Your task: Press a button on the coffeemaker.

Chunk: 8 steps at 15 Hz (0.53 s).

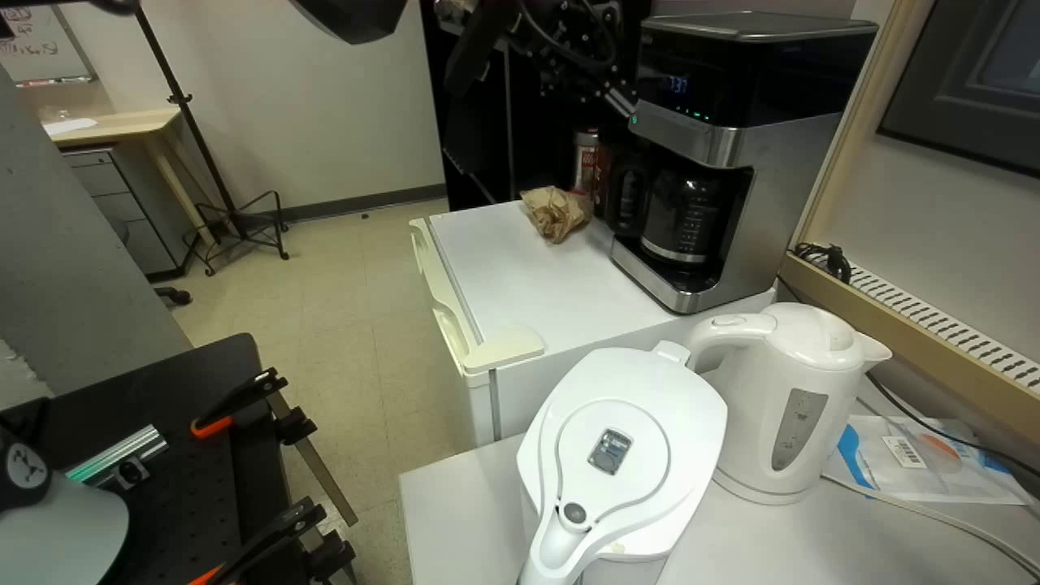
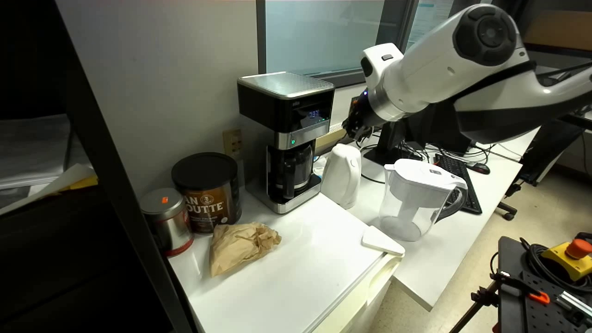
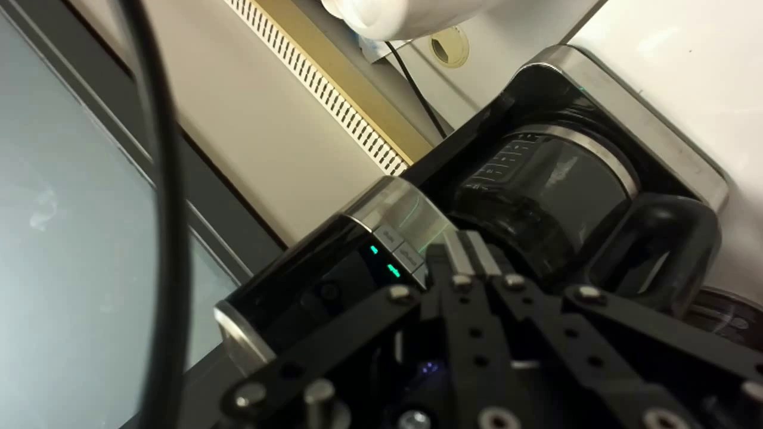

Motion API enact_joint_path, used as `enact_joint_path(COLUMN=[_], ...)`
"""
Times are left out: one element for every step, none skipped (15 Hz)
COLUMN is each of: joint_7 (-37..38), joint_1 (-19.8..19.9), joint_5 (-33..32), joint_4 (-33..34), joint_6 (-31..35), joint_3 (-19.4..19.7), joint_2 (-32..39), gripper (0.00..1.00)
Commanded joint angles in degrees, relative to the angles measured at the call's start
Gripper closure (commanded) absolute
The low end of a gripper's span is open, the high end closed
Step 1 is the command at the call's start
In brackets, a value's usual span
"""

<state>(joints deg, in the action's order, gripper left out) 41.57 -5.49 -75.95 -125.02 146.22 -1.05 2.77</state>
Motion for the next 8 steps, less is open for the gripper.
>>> enact_joint_path(joint_7=[1.9,2.4,2.9,3.5,4.2,5.1,5.6,6.4], joint_1=[-0.4,-0.5,-0.6,-0.6,-0.7,-0.9,-1.0,-1.1], joint_5=[-5.3,-6.4,-7.4,-8.5,-9.4,-10.3,-10.8,-11.4], joint_4=[-7.7,-9.0,-10.4,-11.8,-13.0,-14.2,-15.3,-16.3], joint_6=[1.2,1.1,1.0,0.9,0.7,0.6,0.5,0.3], joint_3=[-0.5,-0.7,-0.9,-1.2,-1.5,-1.7,-1.9,-2.1], joint_2=[-7.2,-8.5,-9.7,-10.9,-12.0,-13.1,-14.1,-14.9], gripper=[1.00,1.00,1.00,1.00,1.00,1.00,1.00,1.00])
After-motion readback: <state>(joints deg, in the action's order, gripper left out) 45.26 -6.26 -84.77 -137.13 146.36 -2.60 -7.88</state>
